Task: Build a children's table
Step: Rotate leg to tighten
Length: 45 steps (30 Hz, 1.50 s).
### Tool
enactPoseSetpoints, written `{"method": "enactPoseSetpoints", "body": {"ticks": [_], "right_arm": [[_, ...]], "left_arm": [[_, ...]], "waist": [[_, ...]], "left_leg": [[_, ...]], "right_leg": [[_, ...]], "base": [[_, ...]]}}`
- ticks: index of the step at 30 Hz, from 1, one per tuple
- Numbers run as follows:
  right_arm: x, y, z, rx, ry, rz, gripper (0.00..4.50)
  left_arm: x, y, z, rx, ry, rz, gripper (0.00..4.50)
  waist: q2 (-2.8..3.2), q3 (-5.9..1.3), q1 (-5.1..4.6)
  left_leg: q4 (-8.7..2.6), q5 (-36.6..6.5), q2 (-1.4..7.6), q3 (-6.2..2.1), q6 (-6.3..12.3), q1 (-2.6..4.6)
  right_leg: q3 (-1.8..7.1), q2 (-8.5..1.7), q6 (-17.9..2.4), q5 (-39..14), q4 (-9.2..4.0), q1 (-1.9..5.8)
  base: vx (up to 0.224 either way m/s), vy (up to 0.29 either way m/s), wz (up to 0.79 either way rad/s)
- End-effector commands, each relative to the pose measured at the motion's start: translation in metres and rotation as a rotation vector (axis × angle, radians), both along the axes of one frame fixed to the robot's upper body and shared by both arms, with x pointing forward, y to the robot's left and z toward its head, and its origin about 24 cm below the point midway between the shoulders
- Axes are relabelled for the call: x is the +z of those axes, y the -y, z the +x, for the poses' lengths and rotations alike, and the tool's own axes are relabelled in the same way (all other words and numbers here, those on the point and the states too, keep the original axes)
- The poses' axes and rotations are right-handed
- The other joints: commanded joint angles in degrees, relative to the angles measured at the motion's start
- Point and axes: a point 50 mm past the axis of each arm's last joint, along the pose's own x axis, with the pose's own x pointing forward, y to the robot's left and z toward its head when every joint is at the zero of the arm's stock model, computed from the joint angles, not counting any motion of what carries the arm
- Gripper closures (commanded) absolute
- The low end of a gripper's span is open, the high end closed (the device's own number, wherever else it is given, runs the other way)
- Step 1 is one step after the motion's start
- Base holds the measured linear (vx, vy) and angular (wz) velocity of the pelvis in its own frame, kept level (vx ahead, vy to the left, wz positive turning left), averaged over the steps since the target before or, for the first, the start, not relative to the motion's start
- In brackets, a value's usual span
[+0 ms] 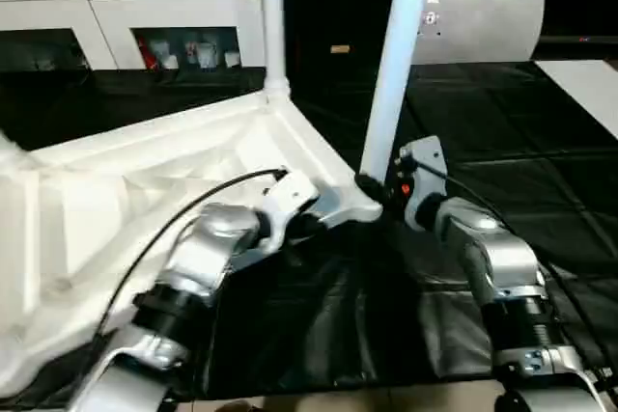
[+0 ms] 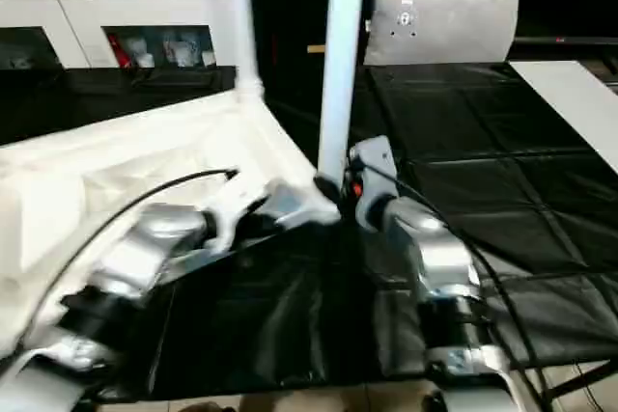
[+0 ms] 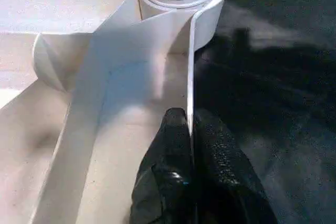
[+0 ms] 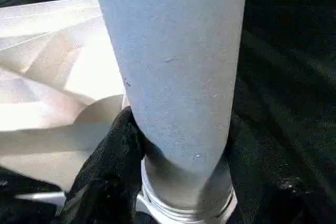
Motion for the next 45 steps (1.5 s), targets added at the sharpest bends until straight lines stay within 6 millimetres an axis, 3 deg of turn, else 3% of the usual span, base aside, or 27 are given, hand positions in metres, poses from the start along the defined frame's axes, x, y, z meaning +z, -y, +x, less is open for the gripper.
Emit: {"method": "enactPoseSetpoints", "body": {"ticks": [1, 3, 8, 13, 19, 21, 24, 25, 28, 29, 31, 33, 45], "right_arm": [[-0.006, -0.042, -0.01, 0.182, -0.039, 0.09, 1.83], [-0.005, -0.039, -0.012, 0.19, -0.028, 0.094, 1.62], [-0.002, -0.022, -0.015, 0.229, 0.021, 0.069, 1.16], [0.003, -0.003, -0.021, 0.334, 0.066, 0.049, 0.76], [0.01, 0.039, -0.026, 0.474, 0.101, -0.065, 0.17], [0.01, 0.045, -0.028, 0.523, 0.093, -0.094, 0.17], [0.014, 0.051, -0.033, 0.614, 0.072, -0.061, 0.17], [0.015, 0.051, -0.035, 0.646, 0.061, -0.046, 0.17], [0.016, 0.052, -0.038, 0.698, 0.046, -0.033, 0.41], [0.015, 0.053, -0.041, 0.741, 0.023, -0.025, 0.53], [0.015, 0.054, -0.042, 0.769, 0.007, -0.016, 0.62], [0.014, 0.054, -0.045, 0.82, -0.023, 0.001, 0.85], [0.009, 0.048, -0.051, 0.899, -0.07, 0.03, 1.85]], "left_arm": [[0.013, 0.032, -0.003, -0.058, 0.05, -0.078, 4.5], [0.014, 0.03, -0.003, -0.065, 0.059, -0.076, 4.5], [0.013, 0.018, -0.006, -0.104, 0.06, -0.068, 4.5], [0.012, 0.007, -0.011, -0.202, 0.083, -0.059, 4.5], [0.006, -0.019, -0.023, -0.379, 0.058, -0.025, 4.5], [0.004, -0.026, -0.027, -0.421, 0.043, -0.002, 4.5], [0.004, -0.034, -0.03, -0.483, 0.027, 0.019, 4.5], [0.004, -0.035, -0.032, -0.499, 0.02, 0.017, 4.5], [0.005, -0.038, -0.034, -0.525, 0.009, 0.012, 4.5], [0.005, -0.04, -0.037, -0.555, -0.004, 0.011, 4.5], [0.005, -0.041, -0.039, -0.574, -0.013, 0.011, 4.5], [0.005, -0.043, -0.042, -0.6, -0.034, 0.0, 4.5], [0.005, -0.041, -0.044, -0.611, -0.037, -0.021, 4.5]], "waist": [[-0.8, -2.9, 0.35], [-0.77, -2.82, 0.4], [-0.81, -2.66, 0.49], [-0.94, -2.67, 0.62], [-0.84, -2.65, 0.91], [-0.7, -2.63, 1.13], [-1.32, -2.59, 1.67], [-1.16, -2.58, 1.8], [-1.03, -2.58, 1.83], [-1.45, -2.57, 1.78], [-1.3, -2.55, 1.89], [-1.5, -2.58, 2.02], [-1.74, -2.68, 2.48]], "left_leg": [[-4.01, -9.05, 2.79, -1.11, 1.87, 0.31], [-4.0, -7.83, 2.79, -1.08, 2.95, 0.25], [-4.15, -9.73, 2.96, -1.11, 3.01, 0.3], [-3.95, -8.96, 2.94, -1.04, 4.04, 0.15], [-3.9, -9.09, 3.21, -1.02, 4.77, 0.22], [-3.88, -9.64, 3.23, -0.95, 4.86, 0.41], [-3.84, -9.32, 3.3, -0.7, 5.27, 0.46], [-3.86, -9.32, 3.36, -0.8, 5.28, 0.41], [-3.91, -8.79, 3.57, -0.83, 5.18, 0.44], [-3.88, -8.88, 3.55, -0.78, 5.23, 0.46], [-3.84, -8.82, 3.57, -0.77, 5.31, 0.41], [-3.74, -8.48, 3.53, -0.7, 5.6, 0.45], [-3.6, -7.61, 3.54, -0.67, 5.27, 0.52]], "right_leg": [[2.39, -3.97, -11.74, -7.63, -4.43, 2.02], [2.31, -3.9, -12.48, -5.33, -4.31, 2.09], [2.29, -4.03, -12.27, -8.12, -4.61, 2.13], [2.3, -4.0, -12.5, -6.53, -4.47, 2.26], [2.22, -4.06, -13.19, -6.81, -4.34, 2.1], [2.23, -4.02, -13.55, -7.24, -4.38, 1.92], [2.28, -3.95, -13.93, -6.96, -4.26, 1.97], [2.25, -4.02, -14.02, -7.05, -4.09, 2.02], [2.18, -4.0, -14.64, -6.11, -3.92, 1.88], [2.15, -3.98, -14.93, -5.89, -3.92, 1.92], [2.18, -4.08, -15.26, -5.86, -3.83, 1.96], [2.15, -4.04, -15.51, -5.72, -3.75, 2.0], [2.21, -4.12, -15.26, -6.48, -3.68, 1.94]], "base": [[0.0, 0.0, 0.0], [0.0, 0.0, 0.0], [0.0, 0.0, 0.0], [0.0, 0.0, 0.0], [0.0, 0.0, 0.0], [0.0, 0.0, 0.0], [0.0, 0.0, 0.0], [0.0, 0.0, 0.0], [0.0, 0.0, 0.0], [0.0, 0.0, 0.0], [0.0, 0.0, 0.0], [0.0, 0.0, 0.0], [0.0, 0.0, 0.0]]}}
